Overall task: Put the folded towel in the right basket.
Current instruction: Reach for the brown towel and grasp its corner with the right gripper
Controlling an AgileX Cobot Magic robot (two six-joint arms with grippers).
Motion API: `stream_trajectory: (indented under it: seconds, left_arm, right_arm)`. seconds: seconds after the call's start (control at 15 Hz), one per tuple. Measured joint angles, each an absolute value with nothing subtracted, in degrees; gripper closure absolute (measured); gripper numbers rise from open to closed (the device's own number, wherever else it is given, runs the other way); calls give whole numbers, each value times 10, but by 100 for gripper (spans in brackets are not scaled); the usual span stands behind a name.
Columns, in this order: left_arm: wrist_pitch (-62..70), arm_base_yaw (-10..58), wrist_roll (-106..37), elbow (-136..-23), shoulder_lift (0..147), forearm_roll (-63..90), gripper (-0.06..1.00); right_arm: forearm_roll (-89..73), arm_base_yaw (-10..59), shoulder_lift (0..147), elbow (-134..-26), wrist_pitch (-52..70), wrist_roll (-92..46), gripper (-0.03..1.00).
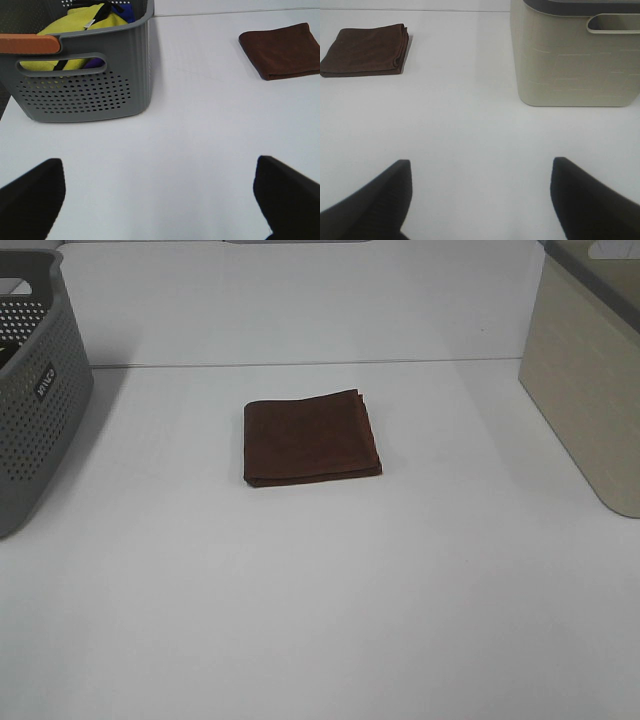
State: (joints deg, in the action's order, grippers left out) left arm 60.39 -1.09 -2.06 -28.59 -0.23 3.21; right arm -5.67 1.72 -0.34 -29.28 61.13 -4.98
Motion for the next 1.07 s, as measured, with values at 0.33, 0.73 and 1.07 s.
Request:
stream_trajectory:
  seconds: [0.33,0.73,1.07]
  left_arm:
    - [604,-11,-21,-286,-2,32,-3]
    - [604,-11,-21,-286,-2,32,-3]
    - [604,-11,-21,-286,-2,32,-3]
  right_arm:
    - [-57,17,-3,-293,611,-50,24]
    - [-57,17,-3,-293,611,-50,24]
    - [-57,17,-3,-293,611,-50,24]
